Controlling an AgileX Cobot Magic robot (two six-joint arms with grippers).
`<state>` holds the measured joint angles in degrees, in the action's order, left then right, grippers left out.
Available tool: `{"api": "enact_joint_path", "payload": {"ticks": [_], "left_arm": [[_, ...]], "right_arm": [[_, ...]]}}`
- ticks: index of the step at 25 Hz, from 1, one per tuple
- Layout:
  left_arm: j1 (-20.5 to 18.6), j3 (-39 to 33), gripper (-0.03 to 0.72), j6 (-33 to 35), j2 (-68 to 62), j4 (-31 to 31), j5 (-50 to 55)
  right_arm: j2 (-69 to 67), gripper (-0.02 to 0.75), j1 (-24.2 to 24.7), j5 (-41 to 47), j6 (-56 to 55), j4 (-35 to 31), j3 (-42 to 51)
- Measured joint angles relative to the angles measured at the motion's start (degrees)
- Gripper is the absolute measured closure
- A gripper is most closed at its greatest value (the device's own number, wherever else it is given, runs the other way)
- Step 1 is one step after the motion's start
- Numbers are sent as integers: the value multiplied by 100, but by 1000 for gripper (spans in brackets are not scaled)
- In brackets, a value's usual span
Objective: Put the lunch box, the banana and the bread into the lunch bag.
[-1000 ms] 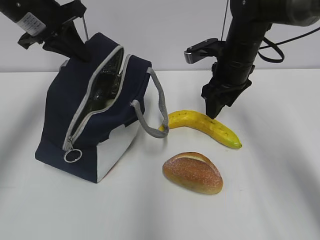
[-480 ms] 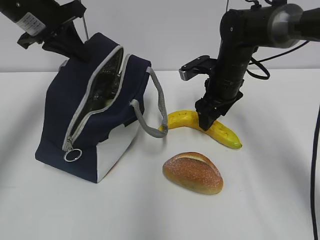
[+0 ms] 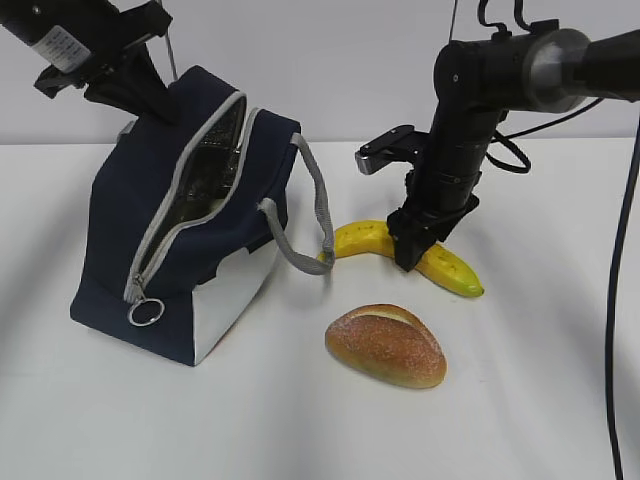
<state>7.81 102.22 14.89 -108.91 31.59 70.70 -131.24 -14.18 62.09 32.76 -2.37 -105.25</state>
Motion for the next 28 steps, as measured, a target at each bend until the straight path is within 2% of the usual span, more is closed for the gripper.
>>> {"api": "enact_joint_path", "payload": {"ticks": [3, 11, 14, 28], "left_arm": [[0, 0, 690, 0, 0, 0, 0], [0, 0, 690, 0, 0, 0, 0], [0, 0, 690, 0, 0, -1, 0], [0, 0, 690, 0, 0, -42, 0]], "right_arm": [[-12, 167, 0, 0, 22, -67, 0], [-62, 363, 0, 0, 58, -127, 0], [-62, 413, 0, 0, 69, -127, 0], [-62, 442, 0, 0, 78, -116, 0]]}}
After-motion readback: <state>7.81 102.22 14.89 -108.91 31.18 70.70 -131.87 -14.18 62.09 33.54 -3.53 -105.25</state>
